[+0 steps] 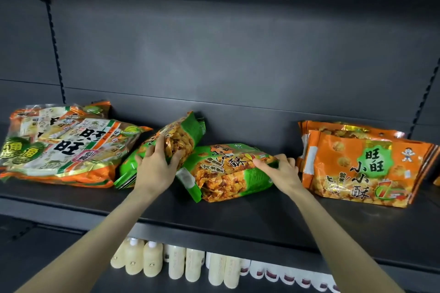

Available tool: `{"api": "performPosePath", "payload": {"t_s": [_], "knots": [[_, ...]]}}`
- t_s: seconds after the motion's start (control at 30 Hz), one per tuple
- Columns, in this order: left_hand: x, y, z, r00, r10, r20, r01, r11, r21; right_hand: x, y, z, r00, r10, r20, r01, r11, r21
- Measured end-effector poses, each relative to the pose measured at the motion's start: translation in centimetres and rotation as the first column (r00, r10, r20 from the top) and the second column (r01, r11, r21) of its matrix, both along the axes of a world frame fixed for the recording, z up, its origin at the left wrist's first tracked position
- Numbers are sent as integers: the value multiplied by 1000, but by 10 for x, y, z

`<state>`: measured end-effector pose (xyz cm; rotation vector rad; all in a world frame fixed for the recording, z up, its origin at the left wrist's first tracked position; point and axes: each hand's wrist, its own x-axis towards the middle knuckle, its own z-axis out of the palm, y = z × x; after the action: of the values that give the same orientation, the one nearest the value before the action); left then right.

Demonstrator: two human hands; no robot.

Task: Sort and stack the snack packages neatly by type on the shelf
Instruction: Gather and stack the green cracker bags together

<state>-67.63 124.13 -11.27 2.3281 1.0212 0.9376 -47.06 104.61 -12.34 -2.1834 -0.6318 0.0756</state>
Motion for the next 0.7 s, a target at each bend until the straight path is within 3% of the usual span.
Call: {"api": "performPosePath", "payload": {"t_s": [0.17,0.43,0.6,0.7], "knots": [[-1,-2,-1,988,56,143,-70,993,92,4,-1,-9,992,77,-102,-62,988,140],[-11,-3,8,891,61,450,-103,992,70,7,-1,-10,984,120,-134,-94,977,192],[-10,-23,4,874,-138,466,84,987,135,6,-4,-13,983,125,-133,-98,977,188],[-6,-29,-4,846,-324,424,298,946,130,9,-8,-12,948,164,-274,-47,921,387]]}}
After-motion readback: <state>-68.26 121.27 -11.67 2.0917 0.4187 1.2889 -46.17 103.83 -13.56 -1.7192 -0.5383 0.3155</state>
